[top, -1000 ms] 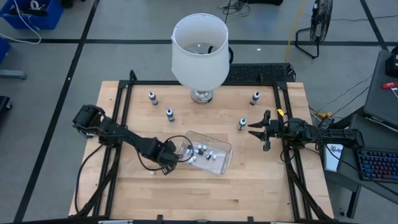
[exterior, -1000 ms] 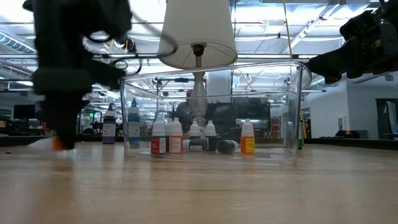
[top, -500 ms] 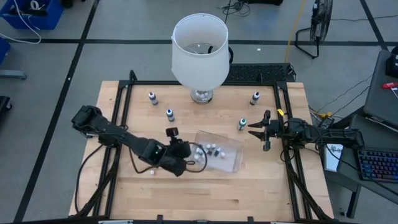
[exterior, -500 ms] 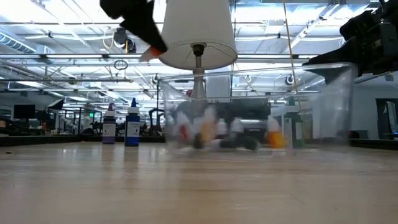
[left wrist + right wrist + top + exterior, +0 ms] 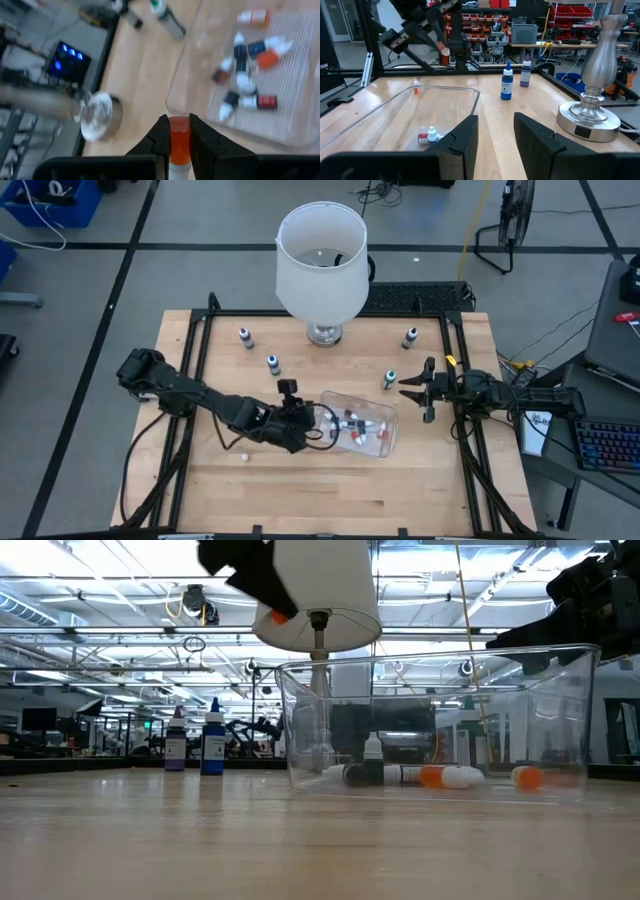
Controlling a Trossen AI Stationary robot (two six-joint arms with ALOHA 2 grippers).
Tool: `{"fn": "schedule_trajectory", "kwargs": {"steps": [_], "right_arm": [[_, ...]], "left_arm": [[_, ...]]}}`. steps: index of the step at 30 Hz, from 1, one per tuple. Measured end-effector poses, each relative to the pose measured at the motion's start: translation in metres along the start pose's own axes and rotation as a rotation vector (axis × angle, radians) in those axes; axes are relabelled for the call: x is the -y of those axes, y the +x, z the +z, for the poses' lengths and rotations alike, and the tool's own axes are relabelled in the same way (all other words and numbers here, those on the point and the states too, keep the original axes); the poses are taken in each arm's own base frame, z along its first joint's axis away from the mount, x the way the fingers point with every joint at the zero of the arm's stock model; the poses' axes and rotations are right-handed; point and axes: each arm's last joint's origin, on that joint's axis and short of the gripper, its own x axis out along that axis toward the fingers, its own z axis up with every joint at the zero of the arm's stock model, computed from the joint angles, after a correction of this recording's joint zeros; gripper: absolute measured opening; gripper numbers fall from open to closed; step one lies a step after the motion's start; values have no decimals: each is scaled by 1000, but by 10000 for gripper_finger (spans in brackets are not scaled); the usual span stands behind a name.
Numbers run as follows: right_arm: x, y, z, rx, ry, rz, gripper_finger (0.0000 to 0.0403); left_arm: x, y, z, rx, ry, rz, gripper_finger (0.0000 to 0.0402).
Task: Pick & Place food coloring
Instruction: Put the yellow food coloring bottle into the transparent bin
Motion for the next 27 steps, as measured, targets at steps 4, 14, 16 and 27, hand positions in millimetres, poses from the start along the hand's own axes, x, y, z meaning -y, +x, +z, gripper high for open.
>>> {"fn": "schedule_trajectory", "kwargs": {"steps": [4,14,16,27], "right_arm": [[0,0,1,6,0,0,114],[0,-1,11,115,278,9,114],[0,-1,14,144,259,15,114],[5,3,20,216,232,-159,114]], "left_arm": [[-8,9,14,106,24,-69,46],[-47,50,27,496,51,-351,46],[-56,59,23,558,55,-405,46],[-97,86,-3,910,-3,-461,46]]}}
